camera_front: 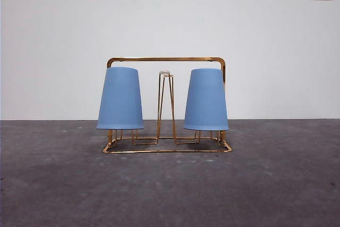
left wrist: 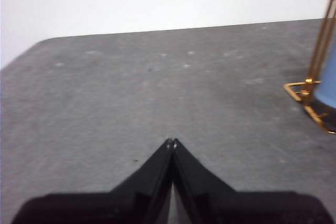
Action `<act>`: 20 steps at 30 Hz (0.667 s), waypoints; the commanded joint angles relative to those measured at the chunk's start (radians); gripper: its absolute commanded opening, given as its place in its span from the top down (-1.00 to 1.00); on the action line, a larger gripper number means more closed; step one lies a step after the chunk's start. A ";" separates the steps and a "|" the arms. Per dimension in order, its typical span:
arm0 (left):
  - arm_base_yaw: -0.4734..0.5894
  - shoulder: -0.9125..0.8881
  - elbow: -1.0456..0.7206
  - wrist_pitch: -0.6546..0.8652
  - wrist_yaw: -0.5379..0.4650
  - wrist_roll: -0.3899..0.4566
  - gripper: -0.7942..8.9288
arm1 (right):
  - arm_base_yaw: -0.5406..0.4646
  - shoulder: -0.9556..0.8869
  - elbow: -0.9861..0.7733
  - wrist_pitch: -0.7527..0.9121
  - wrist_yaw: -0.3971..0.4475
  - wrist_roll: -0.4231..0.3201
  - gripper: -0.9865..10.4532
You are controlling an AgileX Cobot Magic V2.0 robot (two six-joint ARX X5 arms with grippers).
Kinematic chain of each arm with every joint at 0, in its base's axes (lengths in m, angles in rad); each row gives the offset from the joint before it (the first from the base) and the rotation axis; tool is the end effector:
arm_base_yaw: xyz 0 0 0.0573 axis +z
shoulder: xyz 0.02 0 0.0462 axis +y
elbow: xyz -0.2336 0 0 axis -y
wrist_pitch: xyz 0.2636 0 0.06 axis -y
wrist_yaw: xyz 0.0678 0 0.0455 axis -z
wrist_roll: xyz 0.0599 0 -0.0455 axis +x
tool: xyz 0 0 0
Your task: Pick up cup 1,put cup 1 in the cup rack,pick up cup 2,put cup 2 in the cup rack
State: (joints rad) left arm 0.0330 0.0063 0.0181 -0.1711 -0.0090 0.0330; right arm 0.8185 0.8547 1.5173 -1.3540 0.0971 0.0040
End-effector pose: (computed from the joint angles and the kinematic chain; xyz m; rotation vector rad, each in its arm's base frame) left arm 0.1752 0.0063 0.1478 0.0310 0.1600 0.0393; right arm 0.0970 0.0951 0.4079 -0.3084 0.6347 0.6906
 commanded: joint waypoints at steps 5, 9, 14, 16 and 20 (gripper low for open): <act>0.005 -0.001 -0.011 0.005 0.024 -0.011 0.84 | 0.000 0.001 -0.007 -0.023 0.000 0.008 0.83; 0.005 0.003 -0.011 0.006 0.024 -0.011 0.84 | 0.000 0.001 -0.007 -0.023 0.000 0.008 0.83; 0.005 0.005 -0.011 0.005 0.024 -0.011 0.84 | 0.000 0.003 -0.007 -0.023 0.000 0.008 0.83; 0.005 0.005 -0.011 0.005 0.024 -0.011 0.84 | 0.000 0.003 -0.007 -0.023 0.000 0.008 0.83; 0.005 0.005 -0.011 0.006 0.024 -0.011 0.84 | 0.000 0.006 -0.007 -0.023 0.001 0.006 0.83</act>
State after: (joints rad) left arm 0.0345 0.0116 0.0181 -0.1711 0.0120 0.0322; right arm 0.8185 0.8577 1.5173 -1.3540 0.0971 0.0040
